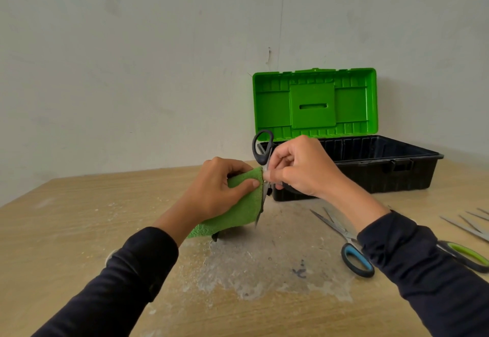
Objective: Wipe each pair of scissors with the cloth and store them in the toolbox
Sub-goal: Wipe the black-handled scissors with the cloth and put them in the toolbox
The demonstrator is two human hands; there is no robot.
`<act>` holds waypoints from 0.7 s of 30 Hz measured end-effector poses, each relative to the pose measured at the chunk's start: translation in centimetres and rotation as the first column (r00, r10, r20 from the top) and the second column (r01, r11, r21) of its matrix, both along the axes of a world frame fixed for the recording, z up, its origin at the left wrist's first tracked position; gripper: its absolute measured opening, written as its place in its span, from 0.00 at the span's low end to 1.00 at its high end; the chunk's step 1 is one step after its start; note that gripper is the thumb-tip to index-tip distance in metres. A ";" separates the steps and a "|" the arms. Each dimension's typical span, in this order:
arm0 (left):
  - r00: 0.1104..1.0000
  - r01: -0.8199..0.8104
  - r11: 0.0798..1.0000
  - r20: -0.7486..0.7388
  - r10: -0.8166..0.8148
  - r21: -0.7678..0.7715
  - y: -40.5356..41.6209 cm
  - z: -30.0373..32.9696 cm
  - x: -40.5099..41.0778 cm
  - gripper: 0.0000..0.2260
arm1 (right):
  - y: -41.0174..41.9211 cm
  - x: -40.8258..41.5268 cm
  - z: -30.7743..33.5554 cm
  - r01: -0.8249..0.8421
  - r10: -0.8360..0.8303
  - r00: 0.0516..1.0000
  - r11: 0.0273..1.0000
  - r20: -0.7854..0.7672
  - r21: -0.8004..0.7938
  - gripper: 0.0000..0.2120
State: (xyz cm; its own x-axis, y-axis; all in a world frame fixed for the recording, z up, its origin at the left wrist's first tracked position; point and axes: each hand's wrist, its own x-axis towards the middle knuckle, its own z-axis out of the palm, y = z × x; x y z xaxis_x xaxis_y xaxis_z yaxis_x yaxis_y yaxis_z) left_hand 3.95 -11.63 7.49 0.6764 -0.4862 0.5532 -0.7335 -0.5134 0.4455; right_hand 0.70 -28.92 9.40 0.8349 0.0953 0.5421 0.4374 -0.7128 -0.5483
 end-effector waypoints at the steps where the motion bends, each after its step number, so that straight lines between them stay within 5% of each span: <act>1: 1.000 0.001 1.000 0.001 -0.001 0.002 0.0 0.1 0.0 0.07 | -0.1 -0.1 0.1 -0.001 0.001 1.000 1.000 -0.011 0.013 0.07; 8: 0.998 -0.060 0.998 0.029 0.060 -0.014 1.6 0.6 0.8 0.07 | -2.0 -0.2 1.0 0.062 -0.050 0.996 0.983 -0.071 0.174 0.05; 14: 0.974 -0.084 0.996 0.215 0.076 0.024 2.3 0.1 1.5 0.07 | -2.6 0.0 0.8 0.188 -0.101 0.959 0.926 -0.263 0.328 0.06; 21: 0.944 -0.092 0.996 0.317 0.090 -0.009 2.5 -0.2 1.7 0.09 | -2.7 -0.7 1.5 0.125 0.281 0.858 0.699 -0.431 0.705 0.05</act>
State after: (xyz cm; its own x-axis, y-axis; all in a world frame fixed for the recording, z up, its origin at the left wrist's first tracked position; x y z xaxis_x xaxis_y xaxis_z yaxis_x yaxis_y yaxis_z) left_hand 5.62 -9.13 7.25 0.5078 -0.4352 0.7435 -0.7865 -0.5862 0.1941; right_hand 0.05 -31.62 10.87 0.9984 -0.0555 0.0134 0.0126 -0.0142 -0.9998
